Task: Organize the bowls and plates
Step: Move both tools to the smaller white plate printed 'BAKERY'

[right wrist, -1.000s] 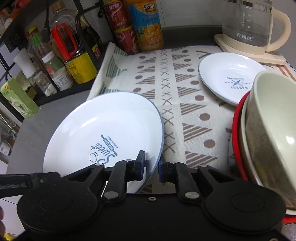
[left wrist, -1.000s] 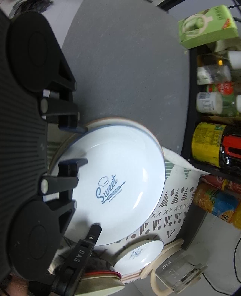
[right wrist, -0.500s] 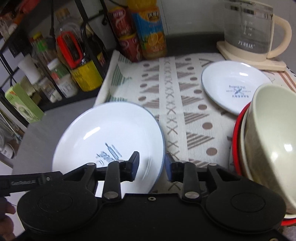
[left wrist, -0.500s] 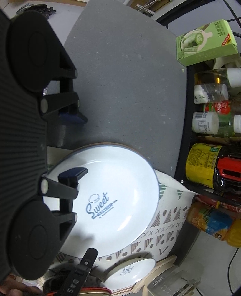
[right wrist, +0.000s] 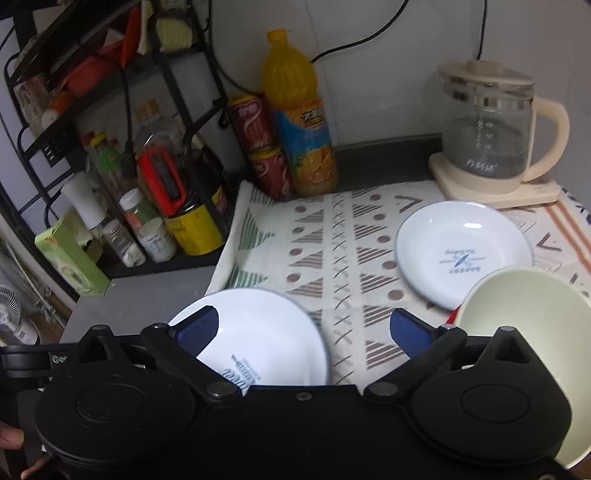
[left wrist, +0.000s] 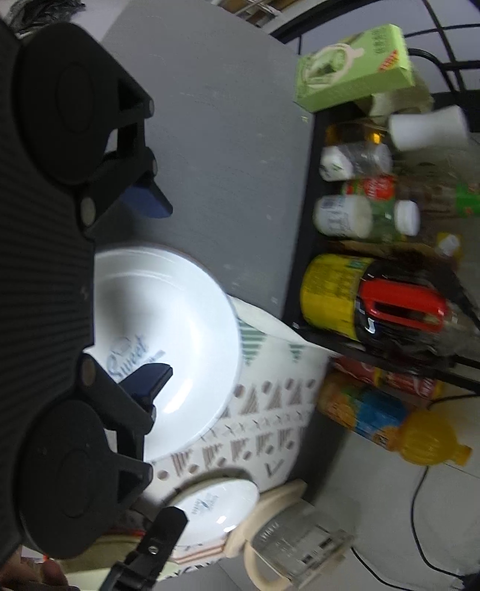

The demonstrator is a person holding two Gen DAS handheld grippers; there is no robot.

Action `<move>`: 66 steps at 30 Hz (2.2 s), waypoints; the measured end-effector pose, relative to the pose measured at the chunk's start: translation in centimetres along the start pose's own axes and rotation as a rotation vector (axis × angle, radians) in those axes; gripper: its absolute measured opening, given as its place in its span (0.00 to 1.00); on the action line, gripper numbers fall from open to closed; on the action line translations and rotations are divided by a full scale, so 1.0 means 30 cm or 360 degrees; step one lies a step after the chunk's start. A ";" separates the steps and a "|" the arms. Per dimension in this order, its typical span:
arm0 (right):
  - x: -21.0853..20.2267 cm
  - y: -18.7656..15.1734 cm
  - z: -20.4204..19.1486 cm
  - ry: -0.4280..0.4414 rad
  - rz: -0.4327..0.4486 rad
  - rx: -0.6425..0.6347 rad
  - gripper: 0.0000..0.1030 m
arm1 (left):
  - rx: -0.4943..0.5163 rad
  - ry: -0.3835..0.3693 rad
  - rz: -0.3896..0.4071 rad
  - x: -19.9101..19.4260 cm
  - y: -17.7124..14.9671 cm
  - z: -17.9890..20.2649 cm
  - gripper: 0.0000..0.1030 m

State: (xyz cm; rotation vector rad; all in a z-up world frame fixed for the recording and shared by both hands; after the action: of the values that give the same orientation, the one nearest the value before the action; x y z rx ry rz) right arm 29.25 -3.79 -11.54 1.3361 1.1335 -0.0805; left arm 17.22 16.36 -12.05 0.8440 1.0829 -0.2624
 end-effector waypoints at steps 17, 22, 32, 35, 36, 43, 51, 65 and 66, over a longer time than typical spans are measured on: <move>-0.058 0.066 0.190 -0.0218 0.0099 0.0097 1.00 | 0.0186 -0.0225 0.0030 0.006 0.064 0.223 0.82; -0.069 0.070 0.243 -0.0294 0.0120 0.0127 1.00 | 0.0211 -0.0257 0.0032 0.021 0.071 0.270 0.82; -0.062 0.084 0.340 -0.0444 0.0118 0.0205 1.00 | 0.0315 -0.0315 -0.0024 0.086 0.086 0.360 0.82; -0.052 0.085 0.367 -0.0478 0.0110 0.0237 1.00 | 0.0371 -0.0334 -0.0029 0.106 0.095 0.393 0.82; -0.049 0.085 0.375 -0.0489 0.0107 0.0248 1.00 | 0.0388 -0.0330 -0.0026 0.112 0.098 0.401 0.82; -0.028 0.087 0.418 -0.0575 0.0089 0.0326 1.00 | 0.0492 -0.0460 -0.0089 0.168 0.110 0.477 0.82; -0.019 0.069 0.450 -0.0688 0.0054 0.0402 1.00 | 0.0627 -0.0596 -0.0187 0.229 0.097 0.575 0.82; -0.003 0.068 0.543 -0.0630 -0.0011 0.0442 1.00 | 0.0593 -0.0567 -0.0269 0.316 0.091 0.669 0.82; 0.002 0.072 0.553 -0.0611 -0.0022 0.0441 1.00 | 0.0573 -0.0549 -0.0282 0.322 0.088 0.673 0.82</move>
State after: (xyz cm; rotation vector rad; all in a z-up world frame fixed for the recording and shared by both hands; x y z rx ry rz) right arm 40.51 -16.10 -13.01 1.4783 0.8235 -0.4988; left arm 36.83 5.65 -14.99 0.9786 0.7954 -0.7415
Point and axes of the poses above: each gripper's, at about its wrist camera, not at the fingertips, and x roughly the way its jaws point, z to its right, y to its top, the point moved 8 cm from there along x, roughly the way its jaws point, and after that the axes turned 9 degrees about -x, right-handed, at the moved point
